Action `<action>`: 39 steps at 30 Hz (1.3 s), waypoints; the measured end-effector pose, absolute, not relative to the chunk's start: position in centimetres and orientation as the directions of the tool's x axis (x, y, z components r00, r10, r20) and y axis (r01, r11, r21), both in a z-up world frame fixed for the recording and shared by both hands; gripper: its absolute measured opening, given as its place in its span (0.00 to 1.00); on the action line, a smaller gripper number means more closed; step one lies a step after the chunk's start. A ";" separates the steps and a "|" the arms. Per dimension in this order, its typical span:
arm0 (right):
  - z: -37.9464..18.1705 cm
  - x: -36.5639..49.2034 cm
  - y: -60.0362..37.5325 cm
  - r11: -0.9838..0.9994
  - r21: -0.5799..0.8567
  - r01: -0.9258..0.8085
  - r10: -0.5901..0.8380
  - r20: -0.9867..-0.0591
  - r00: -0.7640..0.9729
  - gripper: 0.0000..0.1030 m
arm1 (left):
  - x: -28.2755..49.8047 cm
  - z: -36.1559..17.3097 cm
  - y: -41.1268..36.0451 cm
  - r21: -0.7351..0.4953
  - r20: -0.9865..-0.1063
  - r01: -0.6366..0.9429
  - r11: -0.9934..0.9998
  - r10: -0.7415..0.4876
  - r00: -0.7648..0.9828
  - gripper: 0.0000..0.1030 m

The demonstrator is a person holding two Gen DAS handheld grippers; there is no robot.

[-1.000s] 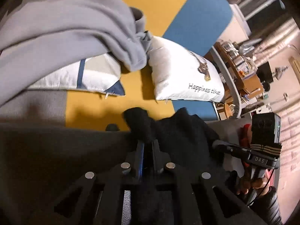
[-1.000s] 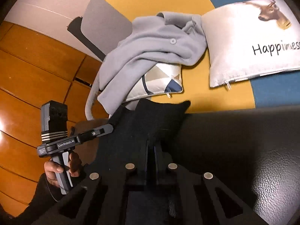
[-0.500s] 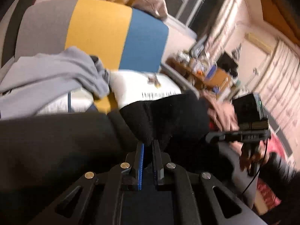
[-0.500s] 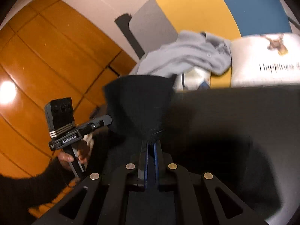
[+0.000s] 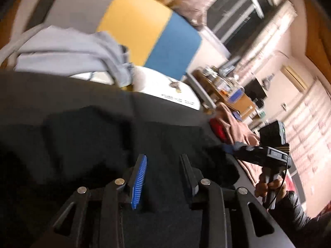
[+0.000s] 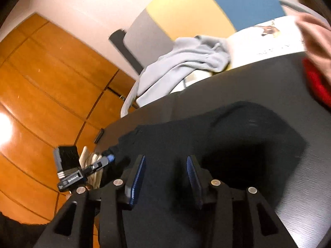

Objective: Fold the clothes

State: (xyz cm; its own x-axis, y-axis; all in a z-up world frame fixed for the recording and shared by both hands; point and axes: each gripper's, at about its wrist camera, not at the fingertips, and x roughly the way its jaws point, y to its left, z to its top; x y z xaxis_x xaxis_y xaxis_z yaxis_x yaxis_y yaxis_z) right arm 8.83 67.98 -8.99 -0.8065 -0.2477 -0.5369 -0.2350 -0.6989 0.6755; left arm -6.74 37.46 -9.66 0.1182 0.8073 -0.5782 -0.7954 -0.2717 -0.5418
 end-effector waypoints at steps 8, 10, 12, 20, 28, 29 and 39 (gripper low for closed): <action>-13.8 8.6 61.8 -0.866 0.342 -0.366 -0.009 -0.741 -0.671 0.20 | -0.3 -15.3 39.6 -0.488 -0.686 -0.790 -0.371 0.722 0.084 0.30; -14.2 10.7 62.5 -0.844 0.354 -0.403 0.026 -0.724 -0.689 0.14 | 1.2 -15.5 40.3 -0.489 -0.690 -0.778 -0.395 0.720 0.068 0.30; -14.6 12.3 64.3 -0.797 0.405 -0.449 0.032 -0.714 -0.700 0.03 | 2.5 -15.0 41.3 -0.439 -0.696 -0.797 -0.414 0.718 0.011 0.34; -10.9 16.0 63.0 -0.743 0.476 -0.470 0.058 -0.654 -0.754 0.84 | -1.3 -12.0 32.4 -0.555 -0.652 -0.654 -0.513 0.757 -0.040 0.40; -11.8 15.8 56.7 -0.836 0.328 -0.439 0.123 -0.669 -0.733 0.93 | -3.3 -13.0 14.5 -0.522 -0.724 -0.300 -0.798 0.601 -0.339 0.41; -12.6 15.6 56.4 -0.838 0.319 -0.442 0.121 -0.682 -0.722 0.94 | -2.7 -13.0 12.9 -0.480 -0.737 -0.278 -0.832 0.555 -0.387 0.43; -14.0 16.8 56.6 -0.826 0.366 -0.428 0.099 -0.654 -0.750 0.98 | -2.7 -15.4 15.5 -0.363 -0.775 -0.326 -0.873 0.477 -0.414 0.61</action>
State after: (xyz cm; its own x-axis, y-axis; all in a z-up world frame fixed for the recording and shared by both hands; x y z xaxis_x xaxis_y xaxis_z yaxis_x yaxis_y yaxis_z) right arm 16.76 56.65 -13.96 -0.7503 0.0994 -0.6536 -0.4283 -0.8262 0.3660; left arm -2.65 15.51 -15.38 -0.4138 0.4773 -0.7753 -0.3265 -0.8727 -0.3630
